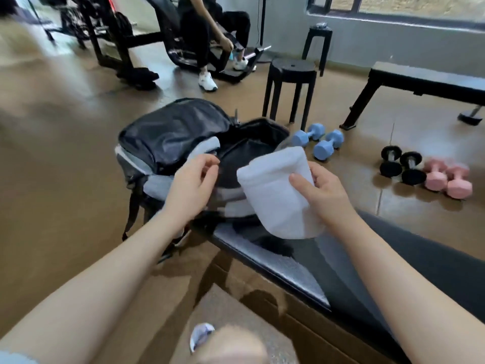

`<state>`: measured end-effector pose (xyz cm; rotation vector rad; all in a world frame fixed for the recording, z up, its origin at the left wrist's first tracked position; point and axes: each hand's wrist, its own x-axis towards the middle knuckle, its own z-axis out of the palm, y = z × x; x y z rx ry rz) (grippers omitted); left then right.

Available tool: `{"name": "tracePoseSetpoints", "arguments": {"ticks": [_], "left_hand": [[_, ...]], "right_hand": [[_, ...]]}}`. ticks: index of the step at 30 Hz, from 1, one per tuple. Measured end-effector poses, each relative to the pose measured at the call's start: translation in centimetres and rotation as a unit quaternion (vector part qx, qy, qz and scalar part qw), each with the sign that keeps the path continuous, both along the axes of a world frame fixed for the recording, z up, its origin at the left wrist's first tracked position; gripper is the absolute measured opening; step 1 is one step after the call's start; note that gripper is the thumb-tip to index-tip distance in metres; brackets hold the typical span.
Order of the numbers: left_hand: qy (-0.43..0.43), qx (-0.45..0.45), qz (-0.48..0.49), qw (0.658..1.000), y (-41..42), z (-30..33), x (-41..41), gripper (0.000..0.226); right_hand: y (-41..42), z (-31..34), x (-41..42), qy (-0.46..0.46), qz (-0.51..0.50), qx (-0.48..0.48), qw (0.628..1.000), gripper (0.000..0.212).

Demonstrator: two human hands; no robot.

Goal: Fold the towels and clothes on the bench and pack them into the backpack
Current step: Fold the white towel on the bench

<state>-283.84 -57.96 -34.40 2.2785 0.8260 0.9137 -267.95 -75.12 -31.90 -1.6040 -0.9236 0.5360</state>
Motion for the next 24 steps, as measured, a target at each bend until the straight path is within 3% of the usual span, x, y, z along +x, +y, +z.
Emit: {"name": "tracePoseSetpoints", "arguments": {"ticks": [4, 9, 15, 20, 24], "left_hand": [[0.096, 0.059, 0.03, 0.993, 8.9, -0.4, 1.6, 0.024], [0.271, 0.136, 0.054, 0.951, 16.1, -1.1, 3.6, 0.04], [0.32, 0.167, 0.066, 0.93, 18.5, -2.4, 5.5, 0.042], [0.33, 0.226, 0.08, 0.913, 19.1, -2.3, 8.3, 0.03], [0.339, 0.224, 0.075, 0.91, 19.4, -2.2, 10.0, 0.019]], "right_hand": [[5.5, 2.0, 0.6, 0.064, -0.037, 0.006, 0.997, 0.015], [10.4, 5.0, 1.2, 0.093, -0.061, -0.003, 0.994, 0.015], [15.8, 5.7, 2.1, 0.091, -0.09, -0.054, 0.99, 0.02], [20.3, 3.5, 4.2, 0.105, -0.112, -0.13, 0.98, 0.028], [22.0, 0.3, 5.4, 0.09, -0.141, -0.182, 0.969, 0.038]]}}
